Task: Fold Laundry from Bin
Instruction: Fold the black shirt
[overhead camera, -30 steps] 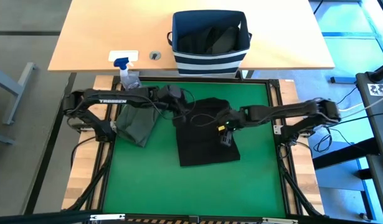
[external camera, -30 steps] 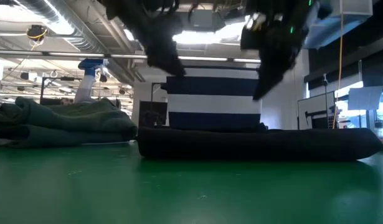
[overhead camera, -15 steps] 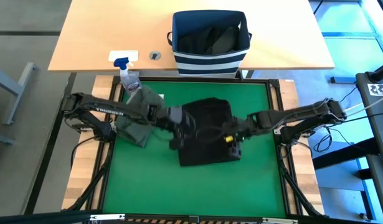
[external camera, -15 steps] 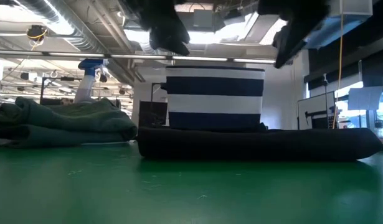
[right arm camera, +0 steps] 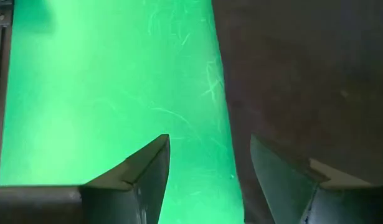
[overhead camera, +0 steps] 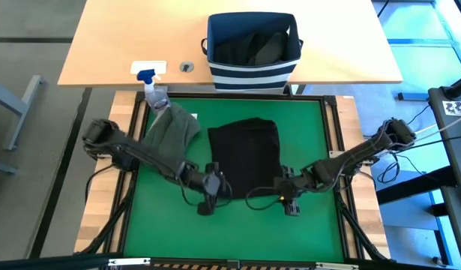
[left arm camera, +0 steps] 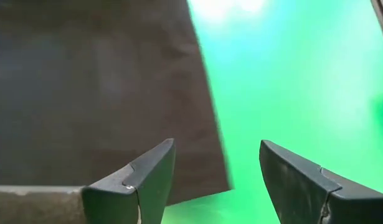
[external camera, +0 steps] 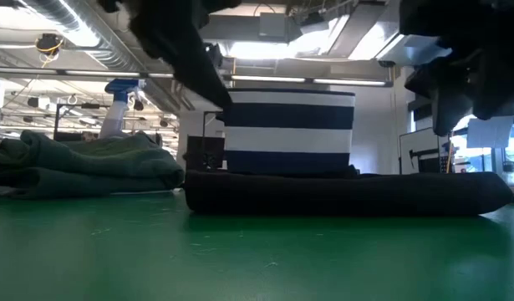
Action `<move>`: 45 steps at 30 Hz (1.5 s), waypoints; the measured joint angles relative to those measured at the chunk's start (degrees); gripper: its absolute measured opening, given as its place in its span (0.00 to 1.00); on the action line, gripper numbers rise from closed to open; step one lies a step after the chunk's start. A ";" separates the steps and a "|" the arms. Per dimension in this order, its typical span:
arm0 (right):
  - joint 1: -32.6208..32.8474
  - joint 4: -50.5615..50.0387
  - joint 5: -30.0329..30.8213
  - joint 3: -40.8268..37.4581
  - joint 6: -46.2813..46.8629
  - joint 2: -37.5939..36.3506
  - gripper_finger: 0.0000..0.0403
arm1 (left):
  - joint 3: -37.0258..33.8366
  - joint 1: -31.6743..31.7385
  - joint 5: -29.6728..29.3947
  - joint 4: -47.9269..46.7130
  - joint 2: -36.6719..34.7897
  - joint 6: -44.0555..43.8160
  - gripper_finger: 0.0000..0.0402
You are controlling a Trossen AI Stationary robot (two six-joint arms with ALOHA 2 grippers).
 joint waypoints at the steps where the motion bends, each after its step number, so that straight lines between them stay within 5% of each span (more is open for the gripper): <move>1: -0.02 0.52 0.02 -0.14 -0.02 0.00 0.56 | 0.01 -0.77 -0.09 0.69 1.01 -1.03 0.57; 11: -0.22 2.72 4.88 -0.15 -2.24 0.00 0.56 | 0.00 -4.79 -6.25 2.21 8.66 -7.58 0.57; 17: -0.22 2.77 4.96 -0.15 -4.74 1.64 0.56 | 0.00 -3.99 -15.01 2.31 14.07 -6.81 0.57; 24: -0.17 2.13 0.78 -0.81 -6.14 6.58 0.56 | 0.28 -3.17 -12.09 2.40 17.15 -8.23 0.55; 41: -0.16 -1.88 8.21 -1.16 -11.01 16.67 0.55 | 0.17 -3.35 -10.41 2.24 17.51 -8.30 0.14; 45: -0.11 -1.95 7.88 -1.09 -10.71 17.73 0.44 | 0.15 -3.35 -10.36 2.20 17.53 -8.30 0.07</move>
